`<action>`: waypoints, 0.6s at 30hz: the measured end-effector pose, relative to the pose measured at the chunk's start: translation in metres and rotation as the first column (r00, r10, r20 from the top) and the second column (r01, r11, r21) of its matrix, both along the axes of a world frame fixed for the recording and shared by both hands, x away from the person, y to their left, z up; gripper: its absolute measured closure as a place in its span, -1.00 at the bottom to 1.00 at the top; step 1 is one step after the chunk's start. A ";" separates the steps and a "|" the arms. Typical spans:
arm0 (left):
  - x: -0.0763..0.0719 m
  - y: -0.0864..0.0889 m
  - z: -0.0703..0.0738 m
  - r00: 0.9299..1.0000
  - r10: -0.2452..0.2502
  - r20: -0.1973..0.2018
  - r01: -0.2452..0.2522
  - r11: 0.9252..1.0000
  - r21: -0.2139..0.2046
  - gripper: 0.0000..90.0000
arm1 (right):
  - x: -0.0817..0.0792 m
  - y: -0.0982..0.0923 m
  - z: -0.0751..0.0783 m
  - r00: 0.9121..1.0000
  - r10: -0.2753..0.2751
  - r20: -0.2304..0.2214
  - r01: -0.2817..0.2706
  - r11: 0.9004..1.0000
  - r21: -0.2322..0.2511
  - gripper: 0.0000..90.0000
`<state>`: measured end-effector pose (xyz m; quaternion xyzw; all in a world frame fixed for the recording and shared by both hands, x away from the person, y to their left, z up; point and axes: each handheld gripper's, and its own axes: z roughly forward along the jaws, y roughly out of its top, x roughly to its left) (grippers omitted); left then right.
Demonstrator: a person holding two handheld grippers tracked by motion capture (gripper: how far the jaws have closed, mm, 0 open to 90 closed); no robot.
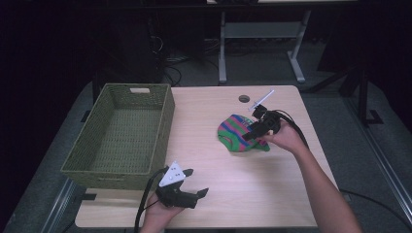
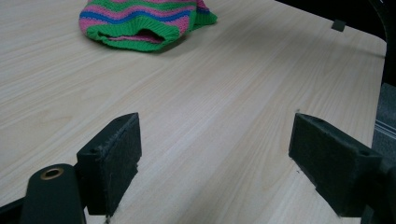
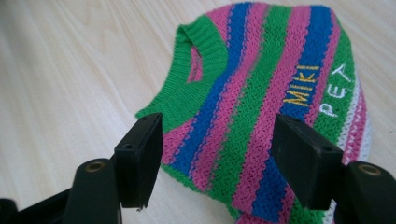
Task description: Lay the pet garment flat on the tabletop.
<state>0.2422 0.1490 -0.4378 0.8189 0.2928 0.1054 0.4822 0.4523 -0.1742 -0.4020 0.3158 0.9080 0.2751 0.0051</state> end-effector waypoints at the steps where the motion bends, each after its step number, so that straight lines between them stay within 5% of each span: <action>1: 0.000 0.000 0.000 1.000 -0.001 -0.002 0.001 1.000 0.000 -0.63 | 0.001 0.001 -0.002 1.000 0.000 -0.005 0.000 1.000 -0.005 -0.24; 9: -0.001 -0.001 0.001 1.000 -0.008 0.005 0.008 1.000 -0.006 -0.63 | 0.009 0.011 -0.022 1.000 -0.017 -0.020 0.015 0.994 -0.106 -0.19; 18: -0.001 -0.002 0.000 1.000 -0.012 0.000 0.012 1.000 0.000 -0.63 | 0.013 0.018 -0.039 0.999 -0.029 -0.039 0.023 0.986 -0.164 -0.11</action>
